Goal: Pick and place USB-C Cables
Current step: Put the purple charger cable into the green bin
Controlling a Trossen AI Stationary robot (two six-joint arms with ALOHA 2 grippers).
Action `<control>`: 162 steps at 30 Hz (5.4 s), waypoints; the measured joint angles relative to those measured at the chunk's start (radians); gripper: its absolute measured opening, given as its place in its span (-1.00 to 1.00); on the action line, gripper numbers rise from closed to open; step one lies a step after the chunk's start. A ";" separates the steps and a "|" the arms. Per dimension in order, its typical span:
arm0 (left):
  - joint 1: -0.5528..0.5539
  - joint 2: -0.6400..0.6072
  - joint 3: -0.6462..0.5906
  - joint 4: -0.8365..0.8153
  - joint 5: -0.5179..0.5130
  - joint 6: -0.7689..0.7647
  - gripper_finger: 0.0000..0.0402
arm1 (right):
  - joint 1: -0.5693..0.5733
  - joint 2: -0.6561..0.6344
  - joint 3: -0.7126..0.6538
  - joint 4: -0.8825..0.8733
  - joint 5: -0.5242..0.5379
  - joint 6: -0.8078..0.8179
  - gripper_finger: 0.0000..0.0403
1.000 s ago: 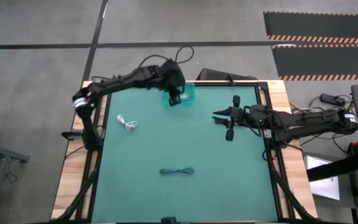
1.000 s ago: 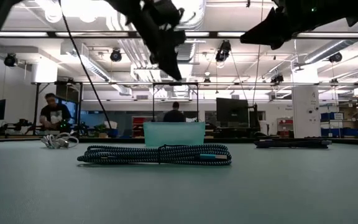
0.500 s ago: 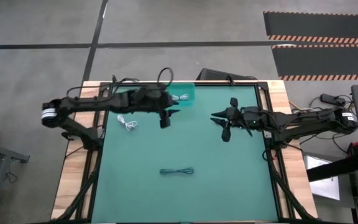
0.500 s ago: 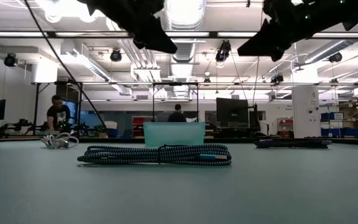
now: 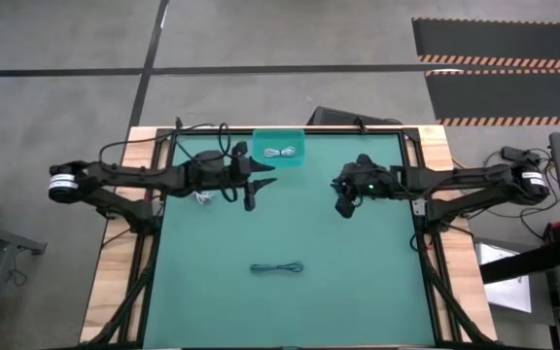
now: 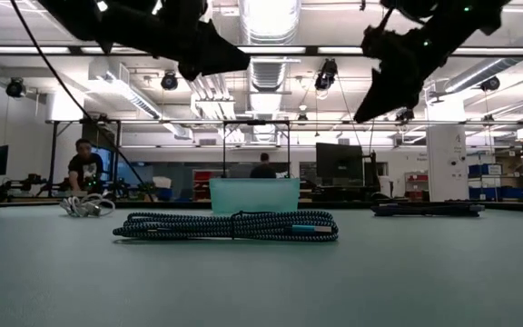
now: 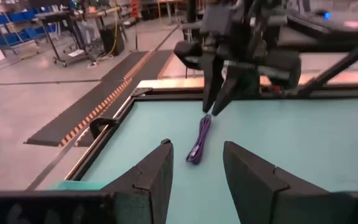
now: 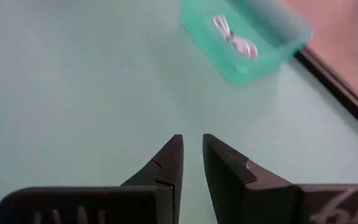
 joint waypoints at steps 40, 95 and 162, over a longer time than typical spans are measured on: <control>0.000 -0.001 -0.075 0.027 0.000 0.029 -0.38 | -0.278 0.469 0.125 -0.355 -0.179 -0.425 -0.20; 0.003 -0.002 -0.075 0.116 0.111 0.181 -0.38 | -0.291 0.318 0.084 -0.013 -0.346 -0.359 -0.91; 0.035 0.432 0.084 0.542 0.086 0.048 -0.38 | -0.224 0.413 -0.187 1.593 -0.617 -0.177 -0.91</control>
